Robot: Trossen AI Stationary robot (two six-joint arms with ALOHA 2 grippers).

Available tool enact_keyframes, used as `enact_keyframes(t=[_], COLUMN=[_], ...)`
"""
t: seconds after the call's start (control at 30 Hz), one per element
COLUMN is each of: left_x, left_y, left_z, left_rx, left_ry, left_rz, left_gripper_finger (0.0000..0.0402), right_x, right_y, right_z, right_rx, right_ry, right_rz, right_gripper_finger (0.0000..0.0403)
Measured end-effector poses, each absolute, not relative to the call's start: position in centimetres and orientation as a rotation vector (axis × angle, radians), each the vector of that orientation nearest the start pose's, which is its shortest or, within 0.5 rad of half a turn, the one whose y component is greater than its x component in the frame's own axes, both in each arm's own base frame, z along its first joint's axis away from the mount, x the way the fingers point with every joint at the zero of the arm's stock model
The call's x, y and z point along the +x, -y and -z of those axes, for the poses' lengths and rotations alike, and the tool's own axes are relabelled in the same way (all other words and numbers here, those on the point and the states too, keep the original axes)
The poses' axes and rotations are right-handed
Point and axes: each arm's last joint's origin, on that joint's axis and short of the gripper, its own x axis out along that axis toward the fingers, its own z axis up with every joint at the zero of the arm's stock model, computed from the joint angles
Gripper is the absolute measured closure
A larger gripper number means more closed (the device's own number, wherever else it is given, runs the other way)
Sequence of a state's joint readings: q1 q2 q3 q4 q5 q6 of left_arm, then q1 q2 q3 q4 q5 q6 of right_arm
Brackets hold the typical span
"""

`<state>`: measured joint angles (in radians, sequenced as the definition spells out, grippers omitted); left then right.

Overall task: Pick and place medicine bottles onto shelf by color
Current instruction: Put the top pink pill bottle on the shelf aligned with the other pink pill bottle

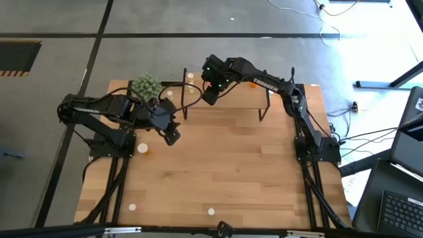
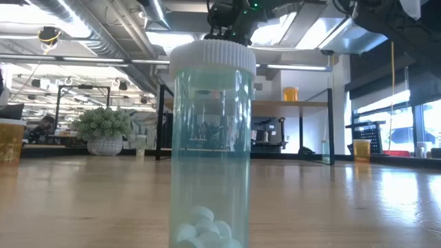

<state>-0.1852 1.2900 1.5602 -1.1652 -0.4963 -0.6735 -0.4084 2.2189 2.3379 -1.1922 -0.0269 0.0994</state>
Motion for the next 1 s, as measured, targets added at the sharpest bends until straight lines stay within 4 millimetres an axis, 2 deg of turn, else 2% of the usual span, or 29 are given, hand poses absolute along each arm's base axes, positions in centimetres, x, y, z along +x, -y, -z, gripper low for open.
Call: enact_keyframes(t=[0.43, 0.7, 1.0], left_x=[22.4, 22.4, 22.4], left_y=[2.79, 2.79, 2.79], left_z=[-40.77, -40.77, -40.76], left_rx=[-0.328, -0.328, -0.328], left_ry=[-0.704, -0.704, -0.704], left_rz=[-0.554, -0.554, -0.554], left_gripper_finger=[0.0253, 0.0253, 0.0253], right_x=[42.52, 42.7, 42.77], right_y=[18.31, 18.39, 18.48], right_z=[-31.58, -31.07, -31.44], right_rx=[0.324, 0.328, 0.321], right_ry=[-1.039, -1.051, -1.024], right_rz=[0.398, 0.399, 0.399], right_gripper_finger=[0.0281, 0.0255, 0.0233])
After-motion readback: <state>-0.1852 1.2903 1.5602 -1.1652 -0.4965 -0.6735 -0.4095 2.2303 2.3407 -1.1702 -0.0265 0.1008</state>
